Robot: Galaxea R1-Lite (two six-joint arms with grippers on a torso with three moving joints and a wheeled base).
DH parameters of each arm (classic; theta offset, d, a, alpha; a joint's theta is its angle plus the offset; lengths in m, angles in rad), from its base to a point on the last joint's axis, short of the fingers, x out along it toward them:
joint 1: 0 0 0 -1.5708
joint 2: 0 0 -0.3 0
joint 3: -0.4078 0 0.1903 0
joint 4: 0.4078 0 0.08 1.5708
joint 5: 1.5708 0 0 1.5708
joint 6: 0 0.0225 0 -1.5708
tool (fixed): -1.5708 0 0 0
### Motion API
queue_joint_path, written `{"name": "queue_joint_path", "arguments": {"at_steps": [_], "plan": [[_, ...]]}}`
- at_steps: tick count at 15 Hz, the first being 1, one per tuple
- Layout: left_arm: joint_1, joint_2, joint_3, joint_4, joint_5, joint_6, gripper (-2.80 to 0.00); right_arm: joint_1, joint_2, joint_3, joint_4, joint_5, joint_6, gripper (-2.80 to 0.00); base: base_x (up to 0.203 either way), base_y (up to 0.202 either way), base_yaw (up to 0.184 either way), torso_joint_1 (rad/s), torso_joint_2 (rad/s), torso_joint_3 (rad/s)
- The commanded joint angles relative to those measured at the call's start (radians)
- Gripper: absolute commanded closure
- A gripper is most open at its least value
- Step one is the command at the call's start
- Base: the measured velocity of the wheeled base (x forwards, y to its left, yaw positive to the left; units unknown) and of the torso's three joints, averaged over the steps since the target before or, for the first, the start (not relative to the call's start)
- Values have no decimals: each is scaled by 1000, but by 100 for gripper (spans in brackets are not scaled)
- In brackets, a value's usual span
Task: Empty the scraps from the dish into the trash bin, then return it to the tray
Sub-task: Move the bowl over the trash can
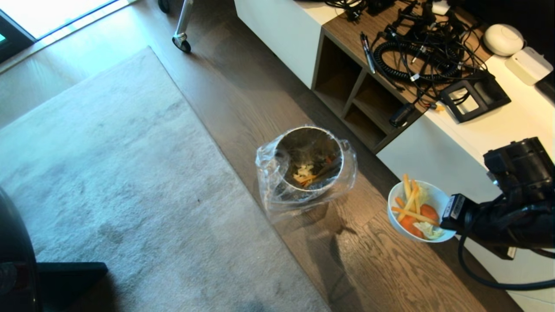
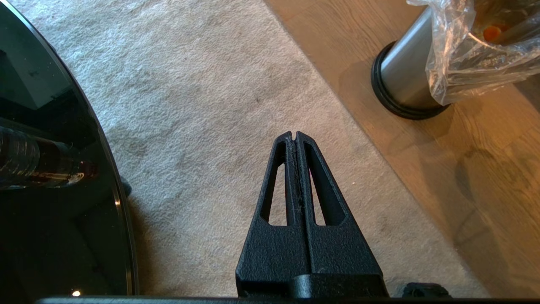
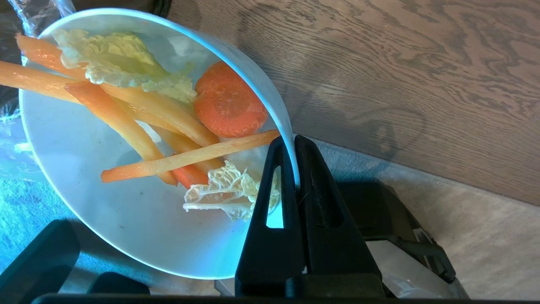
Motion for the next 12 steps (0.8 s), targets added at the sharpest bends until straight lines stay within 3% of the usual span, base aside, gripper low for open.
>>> {"name": "queue_joint_path", "arguments": {"at_steps": [1,7,12], "plan": [[0,0,0,0,1,-2,0,0,4,-7,2,0,-14,0,0,0,0,2,-2,-26],[0,0,0,0,1,-1,0,33,114,-138,-31,-15,-44,0,0,0,0,0,0,0],[0,0,0,0,1,-1,0,82,246,-300,-51,-77,-93,0,0,0,0,0,0,0]]}}
